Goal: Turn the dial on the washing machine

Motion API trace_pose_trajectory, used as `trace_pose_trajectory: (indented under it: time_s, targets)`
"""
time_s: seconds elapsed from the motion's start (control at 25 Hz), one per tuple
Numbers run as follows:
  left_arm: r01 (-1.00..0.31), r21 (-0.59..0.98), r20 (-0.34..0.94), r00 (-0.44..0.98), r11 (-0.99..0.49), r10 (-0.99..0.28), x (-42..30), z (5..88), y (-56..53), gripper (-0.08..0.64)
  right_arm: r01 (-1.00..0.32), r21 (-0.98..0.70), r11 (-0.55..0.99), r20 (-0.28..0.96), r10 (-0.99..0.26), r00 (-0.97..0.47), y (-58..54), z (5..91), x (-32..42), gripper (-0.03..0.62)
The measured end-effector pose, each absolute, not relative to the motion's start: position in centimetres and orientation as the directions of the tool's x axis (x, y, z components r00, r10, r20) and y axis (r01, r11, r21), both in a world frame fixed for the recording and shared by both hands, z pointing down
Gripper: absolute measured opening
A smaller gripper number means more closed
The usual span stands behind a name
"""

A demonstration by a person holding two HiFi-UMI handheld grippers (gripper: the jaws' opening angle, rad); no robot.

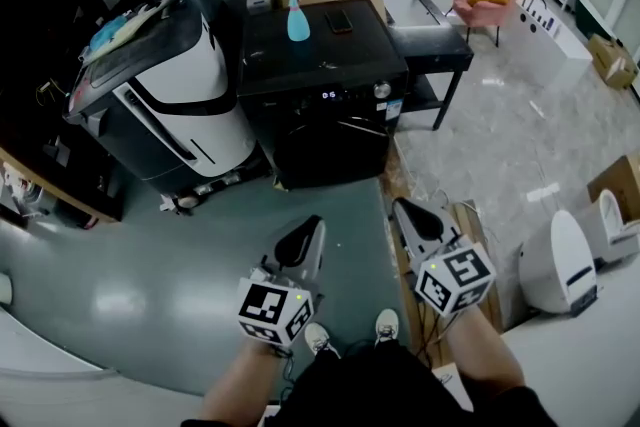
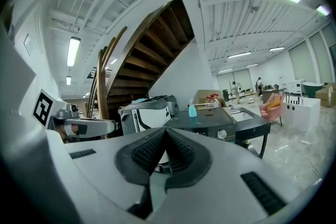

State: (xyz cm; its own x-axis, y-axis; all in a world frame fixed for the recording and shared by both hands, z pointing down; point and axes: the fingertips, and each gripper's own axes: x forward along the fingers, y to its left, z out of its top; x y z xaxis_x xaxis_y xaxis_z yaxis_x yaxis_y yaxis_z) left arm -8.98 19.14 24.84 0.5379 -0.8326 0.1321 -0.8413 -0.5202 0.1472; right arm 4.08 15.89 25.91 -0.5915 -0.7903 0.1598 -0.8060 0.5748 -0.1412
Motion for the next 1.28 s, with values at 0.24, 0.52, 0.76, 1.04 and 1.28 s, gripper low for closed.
trace_pose_trajectory:
  time_s: [0.24, 0.52, 0.76, 1.04, 1.28]
  targets:
    - [-0.849, 0.141, 0.148, 0.527, -0.509, -0.837, -12.7, 25.8, 19.0, 0.158, -0.793, -0.150, 0.590, 0.147, -0.780, -0.608, 15.8, 26.2, 0.3, 0.085]
    - [-0.844, 0.121, 0.158, 0.536, -0.522, -0.829, -17.4, 26.6, 18.6, 0.251, -0.813, -0.131, 0.568, 0.137, -0.801, -0.582, 15.0, 27.0, -3.9, 0.216]
    - [-0.833, 0.129, 0.155, 0.553, -0.538, -0.819, -20.8, 26.9, 17.8, 0.252, -0.837, -0.126, 0.533, 0.141, -0.825, -0.547, 14.3, 27.2, -6.5, 0.225]
    - [-0.832, 0.140, 0.144, 0.554, -0.537, -0.820, -22.6, 27.0, 15.9, 0.252, -0.847, -0.098, 0.523, 0.146, -0.834, -0.532, 12.6, 27.1, -7.9, 0.242]
    - [-0.842, 0.128, 0.148, 0.539, -0.525, -0.829, -21.5, 27.4, 12.6, 0.253, -0.848, -0.099, 0.521, 0.146, -0.835, -0.531, 9.1, 27.6, -6.5, 0.247]
